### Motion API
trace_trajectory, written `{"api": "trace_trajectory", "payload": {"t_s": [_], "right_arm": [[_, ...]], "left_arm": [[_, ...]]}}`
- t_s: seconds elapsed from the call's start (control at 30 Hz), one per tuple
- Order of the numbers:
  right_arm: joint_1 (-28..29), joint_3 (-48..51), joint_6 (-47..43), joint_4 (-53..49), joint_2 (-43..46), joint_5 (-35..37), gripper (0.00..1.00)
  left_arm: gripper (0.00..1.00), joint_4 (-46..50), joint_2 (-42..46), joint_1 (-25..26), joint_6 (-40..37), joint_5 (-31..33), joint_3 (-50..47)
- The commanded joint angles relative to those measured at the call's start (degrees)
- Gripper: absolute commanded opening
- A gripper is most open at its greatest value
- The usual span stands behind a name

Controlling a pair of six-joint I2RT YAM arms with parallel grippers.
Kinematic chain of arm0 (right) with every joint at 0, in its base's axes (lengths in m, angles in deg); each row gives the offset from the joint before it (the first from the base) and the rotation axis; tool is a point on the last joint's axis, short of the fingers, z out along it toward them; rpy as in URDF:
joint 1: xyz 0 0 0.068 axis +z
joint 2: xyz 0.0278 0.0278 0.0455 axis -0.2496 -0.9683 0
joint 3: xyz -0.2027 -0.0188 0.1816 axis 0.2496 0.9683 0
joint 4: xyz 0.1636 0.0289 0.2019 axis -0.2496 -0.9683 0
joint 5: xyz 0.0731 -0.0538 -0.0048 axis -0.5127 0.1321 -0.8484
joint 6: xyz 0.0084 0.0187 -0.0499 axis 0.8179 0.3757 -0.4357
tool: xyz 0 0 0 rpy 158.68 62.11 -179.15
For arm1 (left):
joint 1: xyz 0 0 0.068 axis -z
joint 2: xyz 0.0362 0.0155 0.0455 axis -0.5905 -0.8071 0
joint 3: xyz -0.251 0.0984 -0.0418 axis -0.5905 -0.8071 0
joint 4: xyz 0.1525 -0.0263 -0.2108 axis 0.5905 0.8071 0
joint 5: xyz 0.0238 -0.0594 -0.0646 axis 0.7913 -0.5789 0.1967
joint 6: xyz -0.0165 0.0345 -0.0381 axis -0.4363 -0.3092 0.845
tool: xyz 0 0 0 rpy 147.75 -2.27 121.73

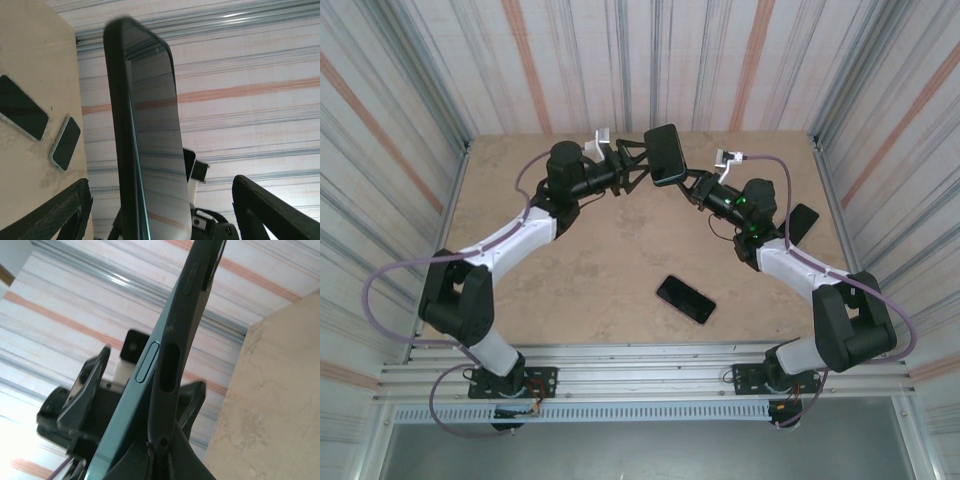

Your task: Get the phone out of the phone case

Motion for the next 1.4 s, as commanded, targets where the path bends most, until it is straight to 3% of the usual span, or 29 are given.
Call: {"api": "trace_trajectory", "payload": {"t_s": [0.0,0.2,0.4,0.67,1.37], "right_arm": [[-0.3,0.8,0.9,6.0,0.9,3.2,0.0],[0.1,2.4,-0.9,6.9,0.8,6.7,0.0],[1.2,3.9,-2.8,6.5,2.0,9.8,0.0],[2.5,4.8,-4.0,6.6,3.6,11.8,0.0],[3.2,6.6,-9.0,3.9,6.2,12.2,0.0]], "left_arm": [[0.77,3.6,5.9,2.2,-2.9,4.4,-3.2],[0.76,3.1,12.4,8.9,-1.5,14.3,-8.8],[0.73,1.6,12.0,15.7,-0.2,22.2,-7.5],[0.67,-0.5,10.0,17.3,2.4,28.1,-7.9],[0.62,-3.2,6.7,17.6,3.8,28.4,-6.3]]}}
